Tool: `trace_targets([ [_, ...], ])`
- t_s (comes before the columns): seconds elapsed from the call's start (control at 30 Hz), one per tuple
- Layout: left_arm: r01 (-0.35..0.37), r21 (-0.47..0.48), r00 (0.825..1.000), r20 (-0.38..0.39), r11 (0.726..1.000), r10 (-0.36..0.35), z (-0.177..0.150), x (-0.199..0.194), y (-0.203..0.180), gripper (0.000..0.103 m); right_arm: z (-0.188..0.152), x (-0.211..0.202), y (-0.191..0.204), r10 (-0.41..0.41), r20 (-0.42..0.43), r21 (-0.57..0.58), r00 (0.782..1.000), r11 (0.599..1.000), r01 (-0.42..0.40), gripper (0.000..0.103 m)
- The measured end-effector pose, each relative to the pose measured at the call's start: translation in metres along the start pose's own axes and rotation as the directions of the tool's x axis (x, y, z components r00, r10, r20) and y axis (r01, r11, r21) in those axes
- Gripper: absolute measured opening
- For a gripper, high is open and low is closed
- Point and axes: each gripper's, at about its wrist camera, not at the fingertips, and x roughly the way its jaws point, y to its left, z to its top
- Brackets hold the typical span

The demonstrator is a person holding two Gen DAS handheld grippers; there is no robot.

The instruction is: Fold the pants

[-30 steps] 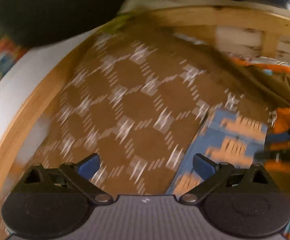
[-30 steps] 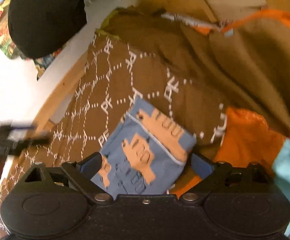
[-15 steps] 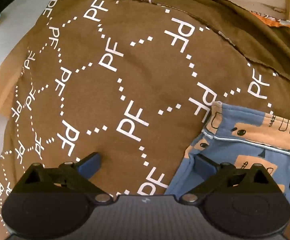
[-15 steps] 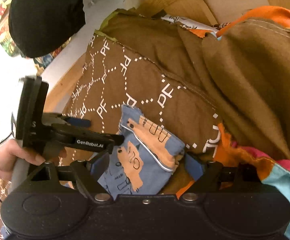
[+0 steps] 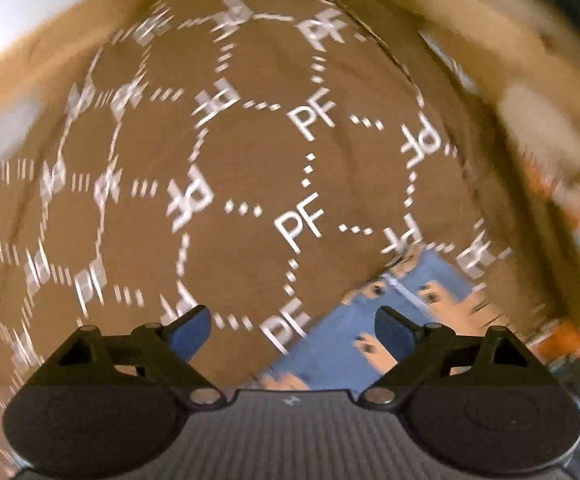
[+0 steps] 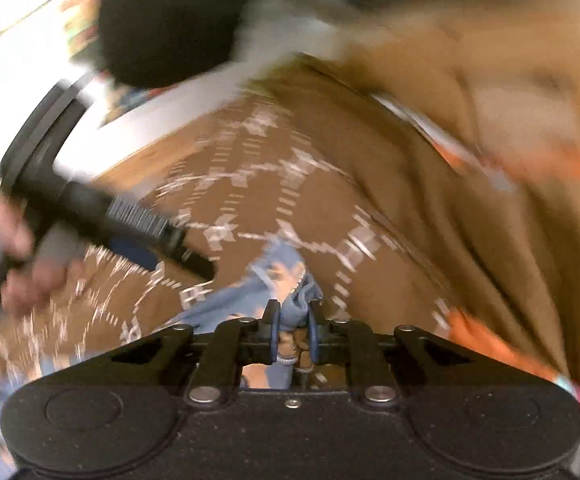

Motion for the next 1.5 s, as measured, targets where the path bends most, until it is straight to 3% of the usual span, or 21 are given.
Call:
trace_targets([
  [0.07,0.085,-0.089,0.996,-0.004,0.992,-0.086,-0.004,-0.011,0.014,0.092,-0.003,-0.002,0.02,0.006,0.01,-0.141,1.0,0.99,-0.005,0.015],
  [0.17,0.174,-0.121,0.984,-0.009,0.977,-0.177,-0.009,-0.023,0.023,0.092,-0.011,0.001,0.045,0.023,0.001,-0.299,1.0,0.954,-0.022,0.015],
  [0.33,0.191,-0.077,0.979,-0.056,0.979,-0.195,-0.015,-0.013,-0.009,0.092,-0.026,0.006,0.065,0.032,-0.024,-0.436,0.999,0.899,-0.039,0.015],
  [0.57,0.168,-0.085,0.979,-0.102,0.982,-0.177,-0.012,0.012,-0.038,0.09,-0.032,0.006,0.071,0.043,-0.081,-0.463,0.996,0.883,-0.076,0.016],
  [0.77,0.097,-0.058,0.988,-0.112,0.994,-0.103,-0.009,0.022,-0.052,0.073,-0.036,0.007,0.075,0.049,-0.103,-0.487,0.994,0.868,-0.093,0.016],
  [0.87,0.067,-0.06,0.991,-0.108,0.996,-0.073,-0.01,0.022,-0.05,0.059,-0.036,0.006,0.076,0.051,-0.105,-0.49,0.993,0.867,-0.096,0.016],
  [0.97,0.075,-0.085,0.992,-0.097,0.994,-0.083,-0.015,0.02,-0.041,0.042,-0.035,0.004,0.077,0.052,-0.102,-0.491,0.993,0.866,-0.096,0.016],
  [1.03,0.09,-0.113,0.99,-0.098,0.989,-0.101,-0.019,0.019,-0.035,0.022,-0.035,0.003,0.077,0.059,-0.104,-0.492,0.993,0.865,-0.103,0.016],
  [1.07,0.091,-0.126,0.99,-0.093,0.988,-0.103,-0.021,0.016,-0.031,0.02,-0.035,0.003,0.078,0.062,-0.105,-0.494,0.993,0.863,-0.106,0.016],
  [1.3,0.134,-0.193,0.989,-0.028,0.972,-0.142,-0.037,-0.015,-0.001,0.014,-0.034,-0.006,0.086,0.161,-0.08,-0.492,0.984,0.852,-0.18,0.016],
  [1.5,0.134,-0.278,0.99,-0.001,0.951,-0.14,-0.069,-0.042,0.038,0.014,-0.048,-0.014,0.114,0.256,-0.099,-0.572,0.962,0.776,-0.265,0.016],
])
